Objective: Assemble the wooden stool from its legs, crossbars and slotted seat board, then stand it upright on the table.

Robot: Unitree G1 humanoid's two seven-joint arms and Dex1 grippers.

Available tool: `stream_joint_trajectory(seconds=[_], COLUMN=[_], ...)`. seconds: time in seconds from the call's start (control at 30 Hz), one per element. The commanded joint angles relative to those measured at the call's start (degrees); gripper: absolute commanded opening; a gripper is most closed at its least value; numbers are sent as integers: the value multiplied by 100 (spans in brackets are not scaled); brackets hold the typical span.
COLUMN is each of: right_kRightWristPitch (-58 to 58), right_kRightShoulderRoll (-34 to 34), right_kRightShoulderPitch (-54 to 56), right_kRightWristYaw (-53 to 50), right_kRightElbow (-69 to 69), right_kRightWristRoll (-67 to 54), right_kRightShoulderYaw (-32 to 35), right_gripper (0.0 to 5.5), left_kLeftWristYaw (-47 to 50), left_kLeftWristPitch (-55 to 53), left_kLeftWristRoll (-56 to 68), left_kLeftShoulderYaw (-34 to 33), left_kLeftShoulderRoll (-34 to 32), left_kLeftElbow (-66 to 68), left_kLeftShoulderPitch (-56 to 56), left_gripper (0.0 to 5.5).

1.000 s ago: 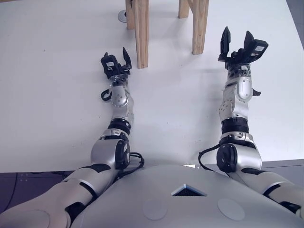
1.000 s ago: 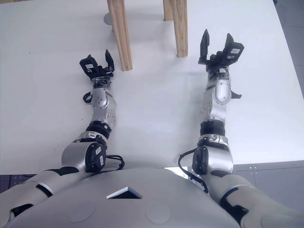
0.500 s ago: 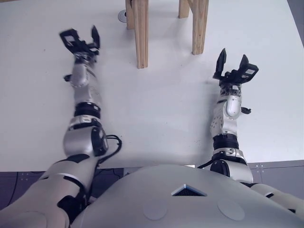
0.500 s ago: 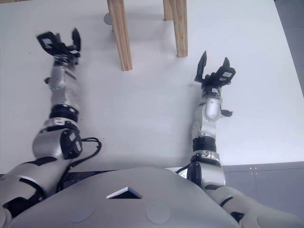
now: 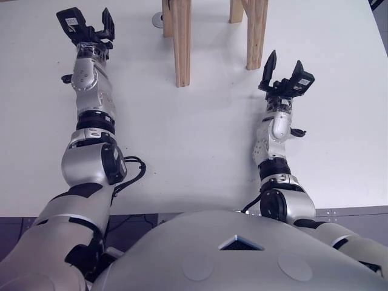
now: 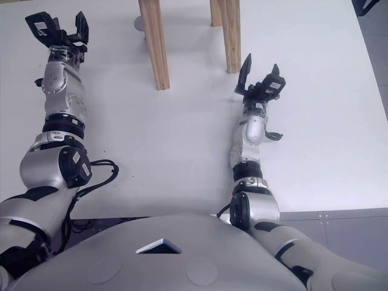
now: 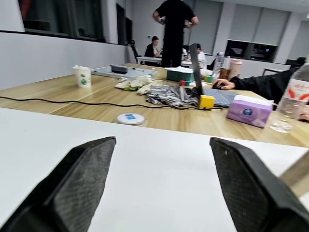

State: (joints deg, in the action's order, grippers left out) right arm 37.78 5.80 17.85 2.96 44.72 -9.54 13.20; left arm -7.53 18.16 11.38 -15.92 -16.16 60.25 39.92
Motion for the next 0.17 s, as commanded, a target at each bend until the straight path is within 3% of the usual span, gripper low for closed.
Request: stream_joint_trajectory(seconds=[0.03,0.17], right_kRightWristPitch=[-383,-884], right_kRightShoulderRoll=[-481,-942], right_kRightShoulderPitch=[-17,48], right_kRightWristYaw=[-8,-547], right_kRightElbow=[160,42], right_kRightWristRoll=[-148,245], right_kRightShoulderYaw=[241,250], right_gripper=[419,419], left_kLeftWristYaw=[452,1140], left_kLeftWristPitch=[151,269], left_kLeftWristRoll=[-285,-400], left_kLeftShoulderYaw=[153,109], left_kLeftShoulderRoll=[205,482], left_kLeftElbow=[-40,-168], left_kLeftShoulderPitch=[-140,-507], left_gripper=[357,357])
